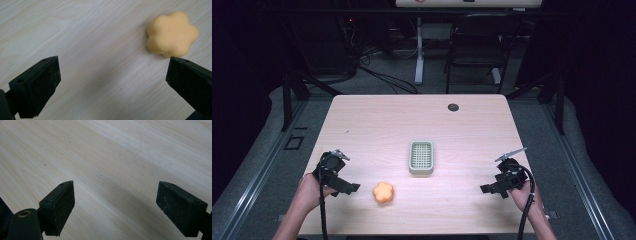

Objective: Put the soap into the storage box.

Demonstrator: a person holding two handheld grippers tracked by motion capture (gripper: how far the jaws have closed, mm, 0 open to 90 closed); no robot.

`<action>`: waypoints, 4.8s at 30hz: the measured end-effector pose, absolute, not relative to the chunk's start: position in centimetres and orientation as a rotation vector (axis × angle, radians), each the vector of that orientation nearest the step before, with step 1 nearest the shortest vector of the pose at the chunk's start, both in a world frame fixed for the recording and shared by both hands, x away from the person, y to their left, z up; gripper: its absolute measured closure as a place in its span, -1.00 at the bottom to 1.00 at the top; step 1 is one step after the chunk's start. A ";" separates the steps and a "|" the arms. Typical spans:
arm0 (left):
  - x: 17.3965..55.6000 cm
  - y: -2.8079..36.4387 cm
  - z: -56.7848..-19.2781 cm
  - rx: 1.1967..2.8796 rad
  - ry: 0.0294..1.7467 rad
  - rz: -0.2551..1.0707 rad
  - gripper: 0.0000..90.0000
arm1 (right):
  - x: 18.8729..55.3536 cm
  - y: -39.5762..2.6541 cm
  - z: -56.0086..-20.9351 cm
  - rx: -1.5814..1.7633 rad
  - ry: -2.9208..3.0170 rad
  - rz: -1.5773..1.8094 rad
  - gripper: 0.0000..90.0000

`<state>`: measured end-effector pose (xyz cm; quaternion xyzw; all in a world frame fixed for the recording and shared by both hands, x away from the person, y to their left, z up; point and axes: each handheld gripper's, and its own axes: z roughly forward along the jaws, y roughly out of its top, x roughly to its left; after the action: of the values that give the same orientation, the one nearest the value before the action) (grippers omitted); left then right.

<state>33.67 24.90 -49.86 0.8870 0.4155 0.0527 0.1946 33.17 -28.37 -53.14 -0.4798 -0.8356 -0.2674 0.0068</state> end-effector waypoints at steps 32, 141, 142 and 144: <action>33.5 18.2 -51.2 2.653 0.900 0.104 -1.00 | 33.3 -28.3 -53.3 -1.456 -2.607 -0.790 -0.67; 37.0 15.3 -50.4 2.716 0.851 0.083 -0.44 | 33.2 -28.0 -53.7 -1.489 -2.583 -0.792 -0.67; 37.1 15.3 -50.2 2.718 0.851 0.088 -0.44 | 33.2 -28.0 -53.7 -1.483 -2.587 -0.785 -0.66; 37.3 15.3 -50.2 2.712 0.855 0.087 -0.45 | 33.3 -28.1 -53.5 -1.464 -2.604 -0.763 -0.67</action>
<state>37.29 15.28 -50.16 0.9429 0.2971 0.0303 0.1477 33.27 -28.07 -53.54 -0.4745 -0.8443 -0.2475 0.0291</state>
